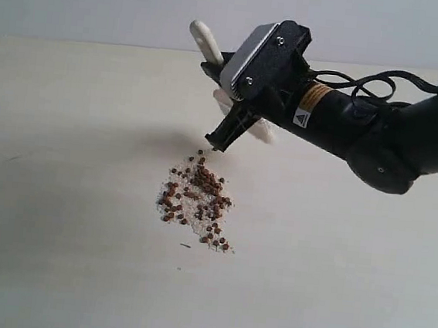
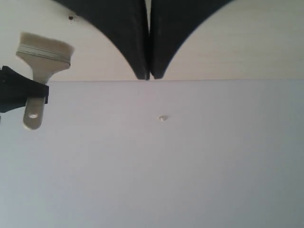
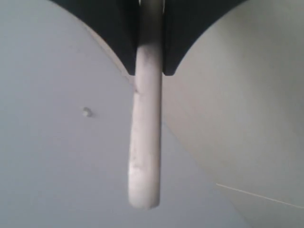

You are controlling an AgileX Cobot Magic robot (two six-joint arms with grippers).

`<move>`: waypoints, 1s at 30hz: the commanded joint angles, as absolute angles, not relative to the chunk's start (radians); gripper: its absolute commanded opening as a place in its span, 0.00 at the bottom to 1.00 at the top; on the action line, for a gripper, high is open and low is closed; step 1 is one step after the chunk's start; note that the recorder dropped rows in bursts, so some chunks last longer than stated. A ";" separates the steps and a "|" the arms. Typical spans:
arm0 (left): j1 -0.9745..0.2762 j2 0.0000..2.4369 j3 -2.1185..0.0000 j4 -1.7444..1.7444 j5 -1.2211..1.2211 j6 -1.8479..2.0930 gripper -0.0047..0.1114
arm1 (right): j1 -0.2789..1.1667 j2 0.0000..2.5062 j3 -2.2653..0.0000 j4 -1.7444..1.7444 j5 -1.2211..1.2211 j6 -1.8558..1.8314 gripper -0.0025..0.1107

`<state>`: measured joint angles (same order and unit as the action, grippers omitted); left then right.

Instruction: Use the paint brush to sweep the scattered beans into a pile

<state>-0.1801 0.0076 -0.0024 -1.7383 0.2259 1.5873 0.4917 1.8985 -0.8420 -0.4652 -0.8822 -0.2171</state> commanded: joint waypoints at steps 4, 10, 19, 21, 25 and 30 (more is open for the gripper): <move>-0.188 0.013 0.000 -1.744 0.233 1.590 0.04 | 0.409 2.066 -1.112 -0.989 -0.931 0.109 0.02; -0.188 0.013 0.000 -1.744 0.233 1.591 0.04 | 0.372 2.155 -1.257 -1.215 -0.927 0.223 0.02; -0.188 0.013 0.000 -1.744 0.233 1.591 0.04 | 0.326 2.224 -1.356 -1.547 -1.078 0.474 0.02; -0.188 0.013 0.000 -1.744 0.233 1.591 0.04 | 0.324 2.224 -1.356 -1.620 -1.153 0.513 0.02; -0.188 0.013 0.000 -1.744 0.233 1.593 0.04 | 0.324 2.224 -1.356 -1.686 -1.219 0.555 0.02; -0.188 0.013 0.000 -1.744 0.233 1.593 0.04 | 0.324 2.213 -1.356 -1.744 -1.221 0.595 0.02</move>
<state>-0.1801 0.0076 -0.0024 -1.7383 0.2259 1.5891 0.3258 2.2180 -1.3521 -1.6892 -1.2187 0.5515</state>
